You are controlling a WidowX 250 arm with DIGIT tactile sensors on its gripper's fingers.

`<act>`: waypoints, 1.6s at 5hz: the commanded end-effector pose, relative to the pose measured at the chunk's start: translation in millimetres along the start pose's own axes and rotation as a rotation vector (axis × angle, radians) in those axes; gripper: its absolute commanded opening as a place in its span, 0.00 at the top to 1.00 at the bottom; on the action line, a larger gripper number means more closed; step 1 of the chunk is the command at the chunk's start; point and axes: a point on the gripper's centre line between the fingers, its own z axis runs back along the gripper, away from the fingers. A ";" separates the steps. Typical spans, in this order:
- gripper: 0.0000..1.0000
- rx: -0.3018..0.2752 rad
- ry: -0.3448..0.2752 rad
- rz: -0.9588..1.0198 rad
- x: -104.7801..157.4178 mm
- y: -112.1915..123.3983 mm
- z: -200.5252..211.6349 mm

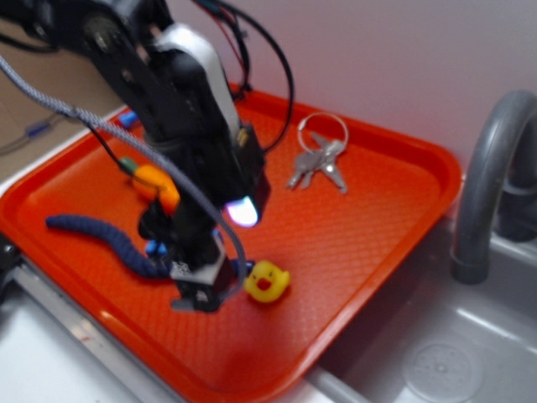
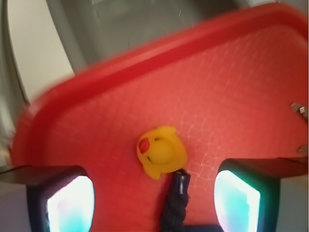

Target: Grab the yellow duck.

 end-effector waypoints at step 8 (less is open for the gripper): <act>0.00 -0.073 -0.153 -0.210 39.2 -3.7 43.8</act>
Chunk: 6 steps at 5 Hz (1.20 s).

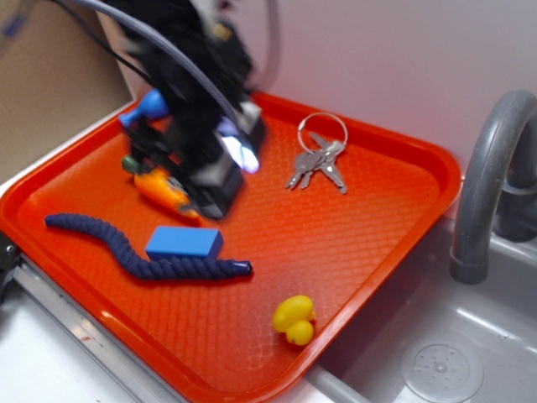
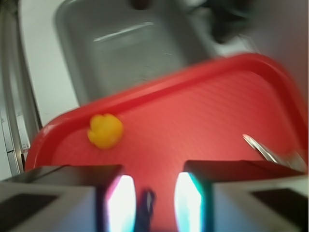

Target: Grab the yellow duck.

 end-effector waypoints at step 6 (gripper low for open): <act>0.00 -0.124 0.063 -0.213 6.5 -55.9 -72.3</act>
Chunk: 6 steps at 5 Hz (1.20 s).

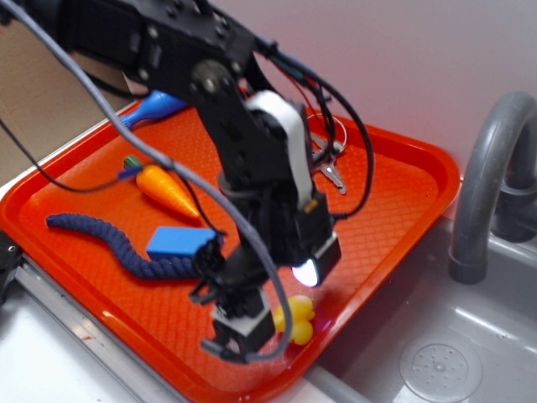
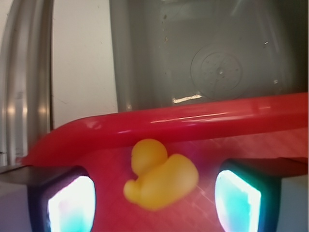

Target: Grab the yellow duck.

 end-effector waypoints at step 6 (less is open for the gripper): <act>1.00 0.188 0.064 0.875 -124.3 -10.1 210.7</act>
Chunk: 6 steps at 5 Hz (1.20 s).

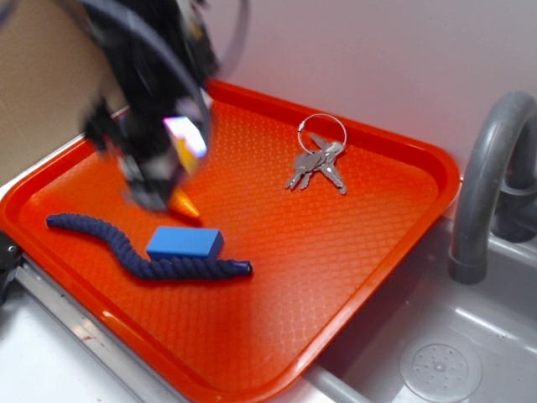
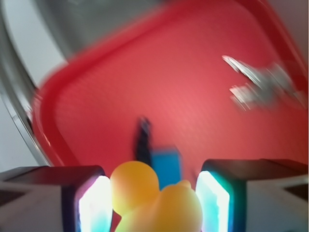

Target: Grab the yellow duck.

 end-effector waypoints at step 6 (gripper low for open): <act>1.00 -0.002 0.019 0.570 -50.1 52.8 63.7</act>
